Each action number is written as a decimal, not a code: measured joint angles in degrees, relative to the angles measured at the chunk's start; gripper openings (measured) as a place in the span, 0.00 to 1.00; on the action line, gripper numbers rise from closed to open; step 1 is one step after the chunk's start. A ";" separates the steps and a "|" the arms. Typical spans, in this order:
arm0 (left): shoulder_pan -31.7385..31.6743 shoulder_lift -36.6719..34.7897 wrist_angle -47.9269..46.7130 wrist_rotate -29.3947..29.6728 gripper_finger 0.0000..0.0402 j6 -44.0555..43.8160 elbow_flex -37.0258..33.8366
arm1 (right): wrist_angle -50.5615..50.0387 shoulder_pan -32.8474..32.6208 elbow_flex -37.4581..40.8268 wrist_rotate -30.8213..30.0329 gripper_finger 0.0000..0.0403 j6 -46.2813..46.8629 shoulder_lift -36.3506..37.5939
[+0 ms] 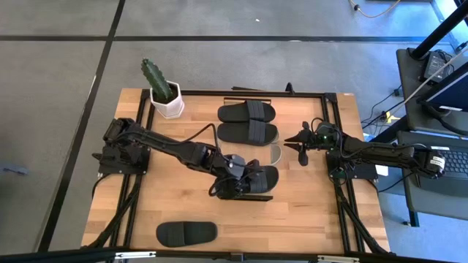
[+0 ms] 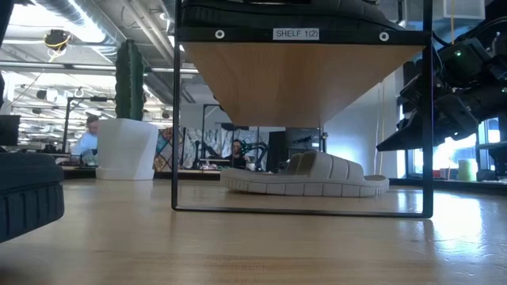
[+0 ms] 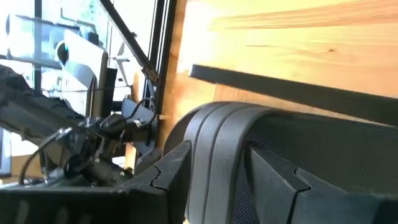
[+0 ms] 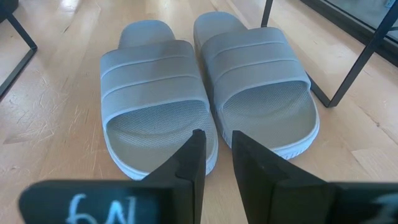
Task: Pick and place slides into the shelf
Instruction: Put the black slipper on the shelf
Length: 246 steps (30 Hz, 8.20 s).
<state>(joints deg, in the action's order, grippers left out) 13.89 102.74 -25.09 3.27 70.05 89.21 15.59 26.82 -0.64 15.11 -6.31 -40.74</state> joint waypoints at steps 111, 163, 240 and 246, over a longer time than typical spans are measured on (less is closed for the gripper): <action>18.03 12.81 -43.25 -35.43 0.35 -185.94 0.00 | 21.77 0.07 -0.02 -3.06 0.20 -7.48 -0.02; 18.77 17.84 -45.89 -36.79 0.35 -175.99 0.07 | 21.72 0.07 -0.02 -3.05 0.20 -7.28 0.00; 21.29 -16.19 -24.58 18.36 0.01 -72.14 0.00 | 21.59 0.05 -0.04 -3.04 0.20 -6.48 0.01; 17.29 -19.22 -21.03 19.98 0.01 -46.53 0.00 | 19.35 0.05 -0.04 -3.06 0.20 -5.88 0.00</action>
<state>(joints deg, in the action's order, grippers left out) 31.18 83.52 -46.12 23.25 23.51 89.21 34.95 26.87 -0.69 12.05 -12.19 -40.73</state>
